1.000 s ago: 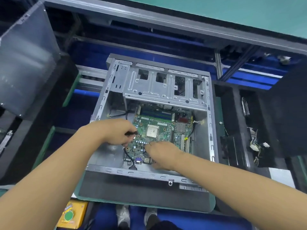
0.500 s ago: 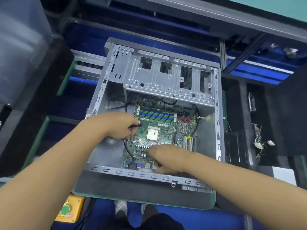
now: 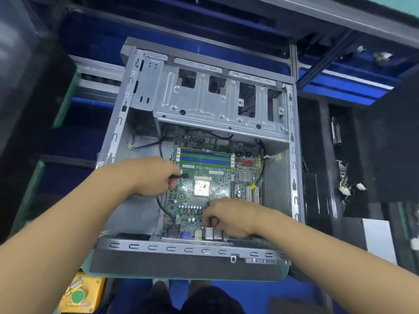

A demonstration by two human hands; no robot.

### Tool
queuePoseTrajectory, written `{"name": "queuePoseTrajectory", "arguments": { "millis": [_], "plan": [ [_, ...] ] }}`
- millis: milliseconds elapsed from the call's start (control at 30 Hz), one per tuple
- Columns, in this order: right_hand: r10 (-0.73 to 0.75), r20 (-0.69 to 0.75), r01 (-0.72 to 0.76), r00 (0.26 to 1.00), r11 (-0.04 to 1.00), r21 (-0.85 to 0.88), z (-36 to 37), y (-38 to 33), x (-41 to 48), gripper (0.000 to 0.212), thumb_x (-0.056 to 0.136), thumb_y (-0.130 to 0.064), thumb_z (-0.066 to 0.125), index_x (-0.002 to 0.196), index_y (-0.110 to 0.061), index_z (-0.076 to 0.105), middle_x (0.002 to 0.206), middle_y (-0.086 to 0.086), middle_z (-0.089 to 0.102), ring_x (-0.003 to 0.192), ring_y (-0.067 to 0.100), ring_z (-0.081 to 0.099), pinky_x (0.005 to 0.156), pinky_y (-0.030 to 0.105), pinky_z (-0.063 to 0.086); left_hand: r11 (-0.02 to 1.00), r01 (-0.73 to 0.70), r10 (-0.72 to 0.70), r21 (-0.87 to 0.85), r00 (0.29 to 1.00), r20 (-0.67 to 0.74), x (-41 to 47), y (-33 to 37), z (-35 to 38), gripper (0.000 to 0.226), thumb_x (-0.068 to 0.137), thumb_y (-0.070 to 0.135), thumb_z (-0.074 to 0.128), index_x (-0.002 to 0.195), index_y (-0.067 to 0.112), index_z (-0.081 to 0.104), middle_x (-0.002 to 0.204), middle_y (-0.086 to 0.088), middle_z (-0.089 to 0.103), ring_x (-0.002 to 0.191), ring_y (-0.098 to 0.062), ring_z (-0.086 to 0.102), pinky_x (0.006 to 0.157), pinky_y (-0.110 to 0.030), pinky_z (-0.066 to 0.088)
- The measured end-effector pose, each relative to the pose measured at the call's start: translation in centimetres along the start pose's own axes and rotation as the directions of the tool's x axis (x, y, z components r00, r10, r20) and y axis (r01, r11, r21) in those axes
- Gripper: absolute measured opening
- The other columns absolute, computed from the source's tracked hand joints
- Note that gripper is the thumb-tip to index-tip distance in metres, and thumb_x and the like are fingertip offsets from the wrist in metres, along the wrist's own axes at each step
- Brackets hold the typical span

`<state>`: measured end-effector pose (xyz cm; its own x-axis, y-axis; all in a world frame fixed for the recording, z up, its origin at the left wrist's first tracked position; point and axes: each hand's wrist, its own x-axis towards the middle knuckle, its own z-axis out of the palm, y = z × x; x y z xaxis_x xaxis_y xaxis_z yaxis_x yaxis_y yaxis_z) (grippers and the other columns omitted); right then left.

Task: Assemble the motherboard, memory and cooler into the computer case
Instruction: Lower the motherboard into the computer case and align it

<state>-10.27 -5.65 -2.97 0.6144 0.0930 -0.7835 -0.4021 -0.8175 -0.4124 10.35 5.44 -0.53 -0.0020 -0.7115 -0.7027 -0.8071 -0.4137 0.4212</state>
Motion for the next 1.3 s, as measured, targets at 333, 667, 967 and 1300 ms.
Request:
{"name": "queuePoseTrajectory", "arguments": {
  "millis": [333,667,967,1300],
  "plan": [
    [0.004,0.014,-0.005,1.000,0.998,0.069,-0.7,-0.7,-0.5,0.046,0.096,0.009,0.047,0.123,-0.022,0.068,0.099,0.005,0.068,0.090,0.023,0.063,0.087,0.039,0.056,0.999,0.018,-0.019,0.033,0.999,0.029,0.4,0.5,0.2,0.024,0.093,0.007,0.038,0.080,0.025,0.049,0.078,0.009,0.057,0.070,-0.006,0.050,0.066,-0.028,0.041],
    [0.088,0.009,-0.088,0.996,0.990,0.108,-0.5,-1.1,-0.9,0.043,0.094,0.012,0.049,0.121,-0.014,0.070,0.110,0.008,0.073,0.096,0.022,0.067,0.086,0.031,0.055,1.000,0.028,-0.028,-0.001,1.000,0.004,0.0,1.0,0.7,0.025,0.095,0.010,0.039,0.082,0.028,0.051,0.083,0.010,0.059,0.079,-0.012,0.055,0.079,-0.036,0.047],
    [0.145,-0.056,-0.140,0.988,0.986,0.090,0.4,-1.2,-1.5,0.036,0.098,-0.001,0.053,0.124,-0.019,0.069,0.129,0.007,0.061,0.110,0.027,0.062,0.087,0.028,0.047,0.991,0.131,-0.135,-0.040,0.985,-0.112,0.4,0.4,1.2,0.013,0.100,0.025,0.048,0.097,0.017,0.058,0.087,0.002,0.059,0.078,-0.017,0.052,0.057,-0.023,0.035],
    [0.059,-0.020,-0.058,0.998,0.997,0.044,0.0,-1.3,-2.4,0.043,0.095,-0.002,0.047,0.132,-0.013,0.064,0.132,0.007,0.064,0.115,0.028,0.061,0.093,0.033,0.051,0.913,0.401,-0.407,-0.072,0.902,-0.143,0.5,1.4,2.3,0.016,0.101,0.019,0.041,0.098,0.009,0.053,0.088,-0.004,0.056,0.079,-0.021,0.056,0.063,-0.029,0.040]
  ]
}}
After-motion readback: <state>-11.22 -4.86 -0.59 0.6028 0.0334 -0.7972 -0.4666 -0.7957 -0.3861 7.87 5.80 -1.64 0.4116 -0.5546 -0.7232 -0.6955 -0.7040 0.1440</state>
